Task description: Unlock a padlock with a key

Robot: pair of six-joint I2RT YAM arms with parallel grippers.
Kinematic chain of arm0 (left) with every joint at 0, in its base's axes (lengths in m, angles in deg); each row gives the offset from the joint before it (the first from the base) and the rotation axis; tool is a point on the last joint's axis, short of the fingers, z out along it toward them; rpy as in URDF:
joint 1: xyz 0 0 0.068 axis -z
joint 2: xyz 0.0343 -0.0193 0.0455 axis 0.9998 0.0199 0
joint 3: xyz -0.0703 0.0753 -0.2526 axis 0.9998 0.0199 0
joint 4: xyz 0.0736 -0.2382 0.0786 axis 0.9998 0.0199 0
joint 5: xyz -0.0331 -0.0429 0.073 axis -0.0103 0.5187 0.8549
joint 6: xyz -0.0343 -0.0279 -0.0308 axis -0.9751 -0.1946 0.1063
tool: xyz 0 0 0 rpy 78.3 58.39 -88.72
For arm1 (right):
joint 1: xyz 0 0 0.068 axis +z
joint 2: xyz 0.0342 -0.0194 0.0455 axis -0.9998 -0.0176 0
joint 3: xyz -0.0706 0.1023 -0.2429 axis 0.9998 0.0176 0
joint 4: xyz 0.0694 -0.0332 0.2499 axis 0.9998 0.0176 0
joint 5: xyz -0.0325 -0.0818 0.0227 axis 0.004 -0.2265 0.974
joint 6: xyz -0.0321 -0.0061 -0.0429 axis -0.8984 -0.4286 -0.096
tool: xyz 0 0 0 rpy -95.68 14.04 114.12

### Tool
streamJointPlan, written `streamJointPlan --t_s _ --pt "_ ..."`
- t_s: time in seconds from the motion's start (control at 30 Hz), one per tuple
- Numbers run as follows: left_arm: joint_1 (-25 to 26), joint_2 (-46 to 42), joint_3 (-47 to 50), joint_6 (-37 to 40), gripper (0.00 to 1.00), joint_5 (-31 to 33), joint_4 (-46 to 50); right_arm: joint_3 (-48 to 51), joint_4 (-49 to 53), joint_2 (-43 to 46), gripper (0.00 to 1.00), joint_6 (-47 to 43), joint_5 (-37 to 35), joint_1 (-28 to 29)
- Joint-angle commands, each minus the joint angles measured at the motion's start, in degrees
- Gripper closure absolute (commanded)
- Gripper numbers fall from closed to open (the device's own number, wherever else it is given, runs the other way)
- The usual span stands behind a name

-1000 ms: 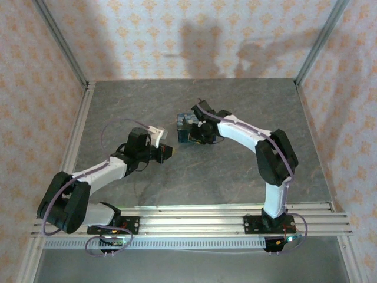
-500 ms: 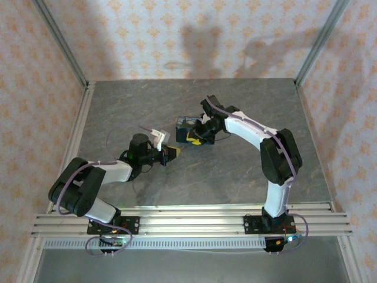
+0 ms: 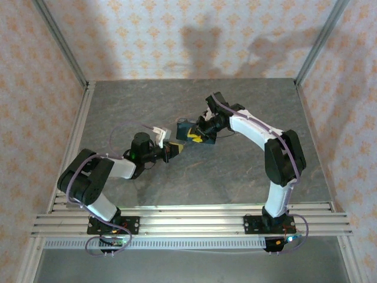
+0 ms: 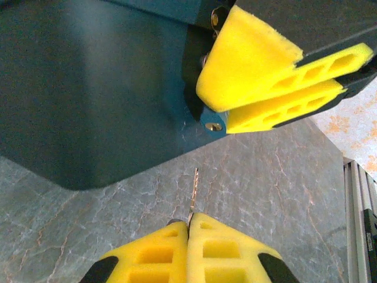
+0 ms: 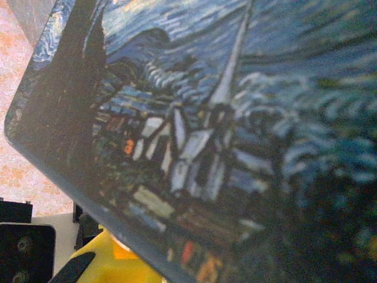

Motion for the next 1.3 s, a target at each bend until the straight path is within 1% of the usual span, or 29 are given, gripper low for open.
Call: streamJointPlan --t_s 0.0,0.53,0.87,1.1,1.27 --pt "1.00 0.70 -1.86 -0.40 1.00 -1.05 -3.88 0.18 -0.86 3.30 1.00 0.51 1.70 -0.03" --pt "1.71 2.90 -5.27 -0.54 1.00 -1.35 -1.95 2.79 -3.61 4.35 1.00 1.86 2.52 -0.03" --pt "2.40 2.94 -5.01 -1.34 1.00 -2.44 -3.49 2.98 -3.44 4.44 1.00 1.36 2.33 -0.03" --pt "2.41 1.77 -3.81 -0.45 1.00 -2.11 -1.86 3.55 -3.59 4.44 1.00 0.91 2.19 -0.29" --pt "2.36 0.88 -2.48 -0.89 1.00 -1.29 -2.53 3.92 -3.83 4.60 1.00 1.07 2.15 -0.47"
